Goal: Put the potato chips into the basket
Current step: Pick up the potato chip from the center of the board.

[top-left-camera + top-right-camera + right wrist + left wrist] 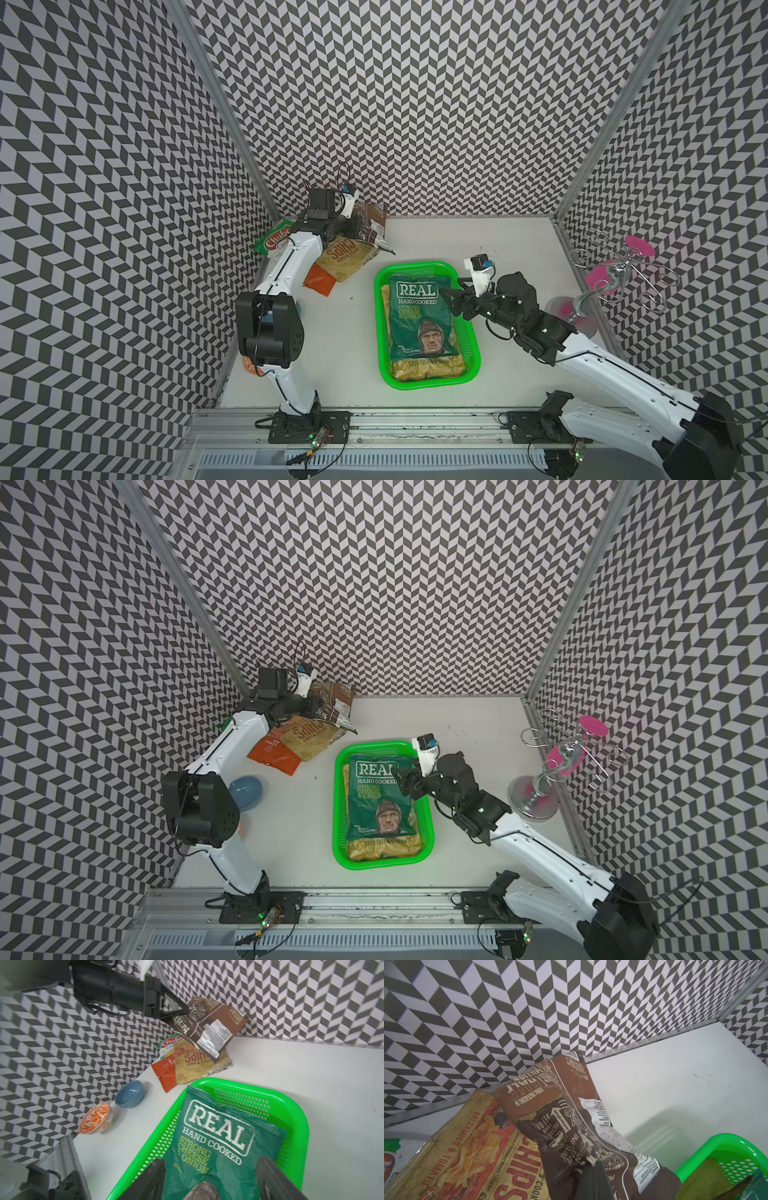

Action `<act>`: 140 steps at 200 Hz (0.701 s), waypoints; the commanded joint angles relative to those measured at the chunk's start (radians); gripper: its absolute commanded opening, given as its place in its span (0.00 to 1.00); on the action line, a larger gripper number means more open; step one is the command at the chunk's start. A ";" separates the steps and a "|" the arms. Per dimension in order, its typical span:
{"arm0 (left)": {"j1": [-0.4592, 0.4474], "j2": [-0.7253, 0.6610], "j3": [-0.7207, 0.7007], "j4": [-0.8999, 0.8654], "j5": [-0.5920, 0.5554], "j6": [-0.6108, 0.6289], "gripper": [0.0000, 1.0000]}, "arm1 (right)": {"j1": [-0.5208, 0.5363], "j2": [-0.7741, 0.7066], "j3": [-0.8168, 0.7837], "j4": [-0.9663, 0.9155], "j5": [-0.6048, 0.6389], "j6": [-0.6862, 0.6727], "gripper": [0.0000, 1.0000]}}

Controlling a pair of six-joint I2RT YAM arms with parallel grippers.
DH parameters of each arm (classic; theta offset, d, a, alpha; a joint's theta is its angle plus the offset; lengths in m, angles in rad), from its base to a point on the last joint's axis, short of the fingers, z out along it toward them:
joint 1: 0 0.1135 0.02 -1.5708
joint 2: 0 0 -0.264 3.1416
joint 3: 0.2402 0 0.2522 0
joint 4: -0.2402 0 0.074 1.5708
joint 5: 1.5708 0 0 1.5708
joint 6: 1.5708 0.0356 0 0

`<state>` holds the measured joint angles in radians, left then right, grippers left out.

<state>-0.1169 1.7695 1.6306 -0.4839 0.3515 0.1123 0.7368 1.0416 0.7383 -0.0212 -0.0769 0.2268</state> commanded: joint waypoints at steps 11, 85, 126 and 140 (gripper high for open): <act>0.003 -0.123 0.006 0.008 0.077 -0.022 0.00 | 0.114 0.047 0.083 0.092 0.104 -0.118 0.76; 0.000 -0.263 -0.038 -0.054 0.244 -0.024 0.00 | 0.155 0.090 0.137 0.136 0.160 -0.192 0.78; -0.003 -0.339 -0.095 -0.054 0.391 -0.014 0.00 | 0.172 0.000 0.065 0.203 0.166 -0.204 0.78; -0.007 -0.362 -0.107 -0.050 0.413 -0.019 0.00 | 0.182 -0.038 0.034 0.228 0.140 -0.279 0.79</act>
<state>-0.1177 1.4784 1.5341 -0.5621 0.6510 0.0887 0.9024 1.0763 0.8127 0.1005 0.0711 0.0280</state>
